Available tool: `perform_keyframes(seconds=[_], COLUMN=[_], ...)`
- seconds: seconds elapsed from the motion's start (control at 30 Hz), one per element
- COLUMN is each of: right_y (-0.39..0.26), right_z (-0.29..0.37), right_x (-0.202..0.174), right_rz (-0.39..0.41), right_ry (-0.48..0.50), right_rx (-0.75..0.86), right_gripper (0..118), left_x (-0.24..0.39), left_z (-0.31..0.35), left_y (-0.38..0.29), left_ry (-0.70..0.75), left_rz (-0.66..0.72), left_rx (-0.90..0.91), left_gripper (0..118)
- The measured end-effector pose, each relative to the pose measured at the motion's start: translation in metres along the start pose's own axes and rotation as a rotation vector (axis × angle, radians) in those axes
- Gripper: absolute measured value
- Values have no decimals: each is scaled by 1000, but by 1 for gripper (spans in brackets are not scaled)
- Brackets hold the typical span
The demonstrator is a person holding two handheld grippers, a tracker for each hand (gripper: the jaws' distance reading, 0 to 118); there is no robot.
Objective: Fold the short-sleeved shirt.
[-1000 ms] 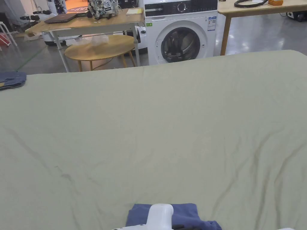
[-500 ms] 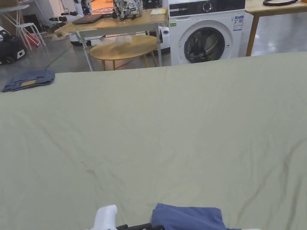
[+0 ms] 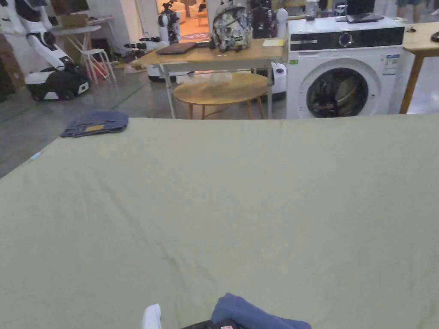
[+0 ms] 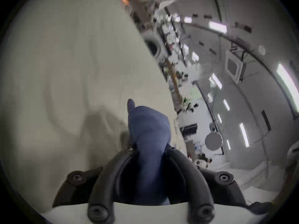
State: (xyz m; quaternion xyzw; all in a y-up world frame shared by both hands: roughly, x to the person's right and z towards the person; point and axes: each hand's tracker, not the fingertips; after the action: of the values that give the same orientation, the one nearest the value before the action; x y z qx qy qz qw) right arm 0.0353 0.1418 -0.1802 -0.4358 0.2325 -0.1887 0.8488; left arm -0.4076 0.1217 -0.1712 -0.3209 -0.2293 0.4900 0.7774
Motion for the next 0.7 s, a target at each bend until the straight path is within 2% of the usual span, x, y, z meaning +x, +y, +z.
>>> perform_keyframes(seconds=[0.07,0.13,0.27,0.37,0.4,0.43,0.5,0.63,0.7], right_y=[9,15,18,16,16,17,23,41,55], right_z=[1,0,-9,-14,-14,-14,-11,8,18], right_x=[2,2,5,8,8,6,5,8,9], right_rz=[5,17,49,58,69,87,118,163,185], right_ry=[16,20,12,17,16,15,2,-68,-96], right_rx=[4,9,-6,-31,-35,-37,-42,67,123], right_gripper=[0,0,0,0,0,0,0,0,0], left_x=[0,-5,-35,-49,-53,-53,-37,13,51], left_z=[63,128,205,201,196,190,178,181,180], left_y=[36,75,137,155,162,171,176,193,189], left_ry=[53,214,523,487,495,574,773,1030,1008], left_rz=[-69,-135,-50,-31,-36,-68,-101,-389,-528], left_rx=[124,200,291,279,278,225,252,241,291], left_gripper=[20,20,19,23,33,44,45,45,46])
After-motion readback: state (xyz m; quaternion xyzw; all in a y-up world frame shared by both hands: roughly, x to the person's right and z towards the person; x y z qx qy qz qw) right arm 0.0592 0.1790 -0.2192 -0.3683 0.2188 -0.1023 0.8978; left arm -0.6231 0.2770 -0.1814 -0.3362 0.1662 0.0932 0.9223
